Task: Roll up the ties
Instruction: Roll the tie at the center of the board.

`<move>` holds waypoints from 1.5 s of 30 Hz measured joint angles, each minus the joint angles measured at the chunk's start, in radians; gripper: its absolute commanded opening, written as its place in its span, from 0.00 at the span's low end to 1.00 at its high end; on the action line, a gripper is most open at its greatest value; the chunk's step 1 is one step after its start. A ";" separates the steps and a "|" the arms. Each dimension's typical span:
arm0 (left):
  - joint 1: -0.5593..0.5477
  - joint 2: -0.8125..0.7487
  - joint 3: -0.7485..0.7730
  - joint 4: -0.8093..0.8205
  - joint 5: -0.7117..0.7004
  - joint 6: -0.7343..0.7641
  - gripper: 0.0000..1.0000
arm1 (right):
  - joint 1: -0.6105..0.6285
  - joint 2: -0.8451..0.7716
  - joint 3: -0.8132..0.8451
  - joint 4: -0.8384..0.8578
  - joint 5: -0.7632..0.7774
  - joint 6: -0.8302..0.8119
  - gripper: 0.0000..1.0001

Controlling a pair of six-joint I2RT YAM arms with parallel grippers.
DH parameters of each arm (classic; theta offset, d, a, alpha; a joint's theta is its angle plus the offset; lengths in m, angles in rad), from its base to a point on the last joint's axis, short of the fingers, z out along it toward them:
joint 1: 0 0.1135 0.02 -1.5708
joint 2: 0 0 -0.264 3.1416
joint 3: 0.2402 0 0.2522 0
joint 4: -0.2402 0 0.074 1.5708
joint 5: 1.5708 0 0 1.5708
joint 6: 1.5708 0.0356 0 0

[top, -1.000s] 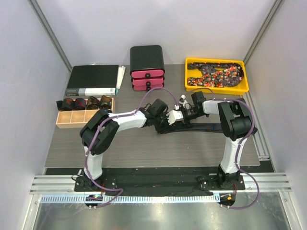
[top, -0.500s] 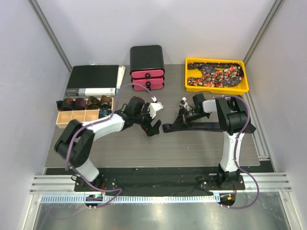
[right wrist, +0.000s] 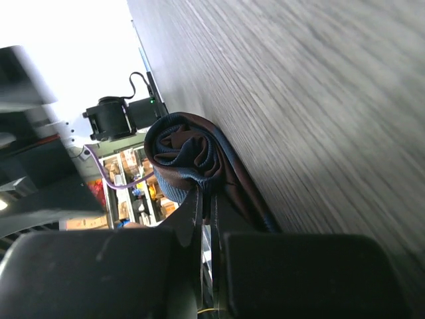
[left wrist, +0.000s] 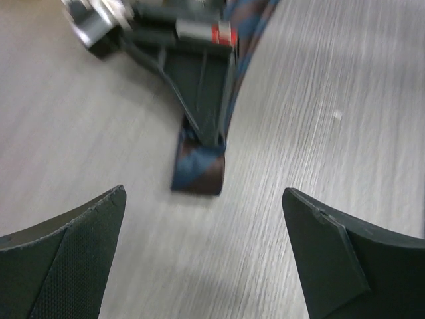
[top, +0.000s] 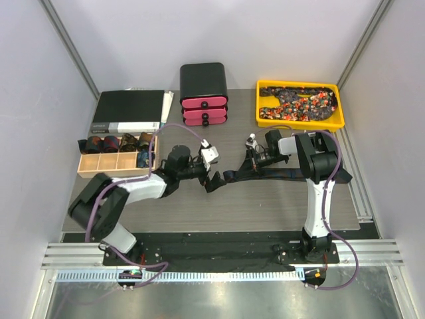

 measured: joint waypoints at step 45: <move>-0.161 0.291 0.161 -0.164 -0.192 0.158 0.19 | -0.004 -0.072 0.044 -0.356 0.101 -0.228 0.45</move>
